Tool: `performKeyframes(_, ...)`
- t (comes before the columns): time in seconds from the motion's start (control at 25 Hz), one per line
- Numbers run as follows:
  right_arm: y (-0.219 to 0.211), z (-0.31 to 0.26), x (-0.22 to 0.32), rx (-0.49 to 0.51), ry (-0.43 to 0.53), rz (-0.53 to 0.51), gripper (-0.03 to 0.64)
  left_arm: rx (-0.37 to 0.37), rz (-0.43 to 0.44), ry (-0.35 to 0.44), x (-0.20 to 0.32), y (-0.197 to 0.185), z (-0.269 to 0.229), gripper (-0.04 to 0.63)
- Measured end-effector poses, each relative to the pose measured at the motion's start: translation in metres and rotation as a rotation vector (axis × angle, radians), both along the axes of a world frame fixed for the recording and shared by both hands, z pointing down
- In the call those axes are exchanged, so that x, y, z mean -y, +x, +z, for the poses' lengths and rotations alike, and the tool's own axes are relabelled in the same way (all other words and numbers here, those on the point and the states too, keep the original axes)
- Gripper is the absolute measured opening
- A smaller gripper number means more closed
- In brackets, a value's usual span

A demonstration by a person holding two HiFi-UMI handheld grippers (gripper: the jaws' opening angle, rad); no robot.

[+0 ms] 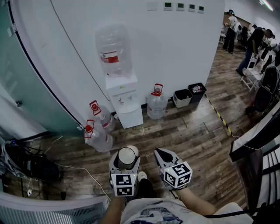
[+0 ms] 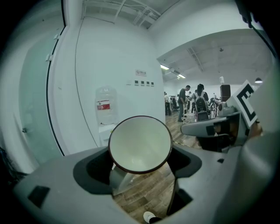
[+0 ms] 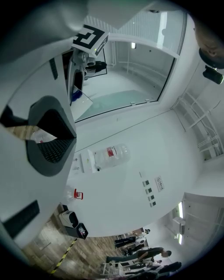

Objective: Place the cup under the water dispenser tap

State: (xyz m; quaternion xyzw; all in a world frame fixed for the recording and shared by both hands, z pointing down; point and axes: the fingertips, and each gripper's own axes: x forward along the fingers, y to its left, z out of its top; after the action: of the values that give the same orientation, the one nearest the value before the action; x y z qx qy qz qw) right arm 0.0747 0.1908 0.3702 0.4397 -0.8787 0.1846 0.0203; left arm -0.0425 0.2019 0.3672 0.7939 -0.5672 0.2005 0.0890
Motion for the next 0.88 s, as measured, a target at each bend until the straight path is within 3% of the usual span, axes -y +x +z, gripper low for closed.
performKeyframes(0.44, -0.053, 0.006, 0.156, -0.028, -0.040, 0.000, 0.020, -0.001, 0.029, -0.058, 0.157, -0.048, 0.014, 0.426)
performKeyframes(0.88, -0.064, 0.013, 0.249, -0.048, -0.049, 0.042, 0.020, 0.017, 0.067, -0.098, 0.251, -0.064, 0.031, 0.426)
